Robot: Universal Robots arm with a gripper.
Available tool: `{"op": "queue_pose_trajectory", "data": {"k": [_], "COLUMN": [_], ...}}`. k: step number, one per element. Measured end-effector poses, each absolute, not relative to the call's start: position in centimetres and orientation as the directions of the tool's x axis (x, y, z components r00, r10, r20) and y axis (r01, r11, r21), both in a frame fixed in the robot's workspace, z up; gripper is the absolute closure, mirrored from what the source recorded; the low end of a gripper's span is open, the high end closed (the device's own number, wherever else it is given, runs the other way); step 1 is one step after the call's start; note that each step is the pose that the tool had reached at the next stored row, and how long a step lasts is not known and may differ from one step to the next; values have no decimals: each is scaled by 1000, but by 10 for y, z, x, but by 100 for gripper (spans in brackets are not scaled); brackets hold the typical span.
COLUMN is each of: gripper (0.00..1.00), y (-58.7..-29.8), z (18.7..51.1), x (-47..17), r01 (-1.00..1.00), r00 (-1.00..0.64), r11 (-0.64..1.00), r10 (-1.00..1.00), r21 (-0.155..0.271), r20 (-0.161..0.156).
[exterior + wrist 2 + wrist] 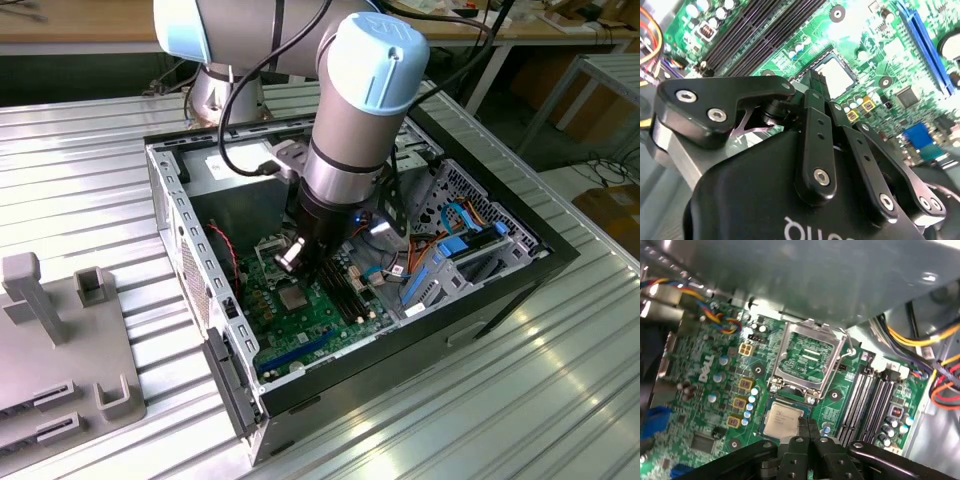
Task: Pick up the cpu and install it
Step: 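Close the cpu cover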
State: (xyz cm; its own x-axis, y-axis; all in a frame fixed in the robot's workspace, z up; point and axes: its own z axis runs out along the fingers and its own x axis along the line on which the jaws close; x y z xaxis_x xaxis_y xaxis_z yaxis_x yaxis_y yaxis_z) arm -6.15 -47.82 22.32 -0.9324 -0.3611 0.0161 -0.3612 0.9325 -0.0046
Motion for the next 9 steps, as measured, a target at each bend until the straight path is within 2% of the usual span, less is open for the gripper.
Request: {"op": "queue_pose_trajectory", "data": {"k": [9], "gripper": [89], "y": [-477], "z": [223], "x": [-55], "r01": [-512], "r00": [-859], "r11": [859], "r10": [-511], "r21": [-5], "r20": [16]}}
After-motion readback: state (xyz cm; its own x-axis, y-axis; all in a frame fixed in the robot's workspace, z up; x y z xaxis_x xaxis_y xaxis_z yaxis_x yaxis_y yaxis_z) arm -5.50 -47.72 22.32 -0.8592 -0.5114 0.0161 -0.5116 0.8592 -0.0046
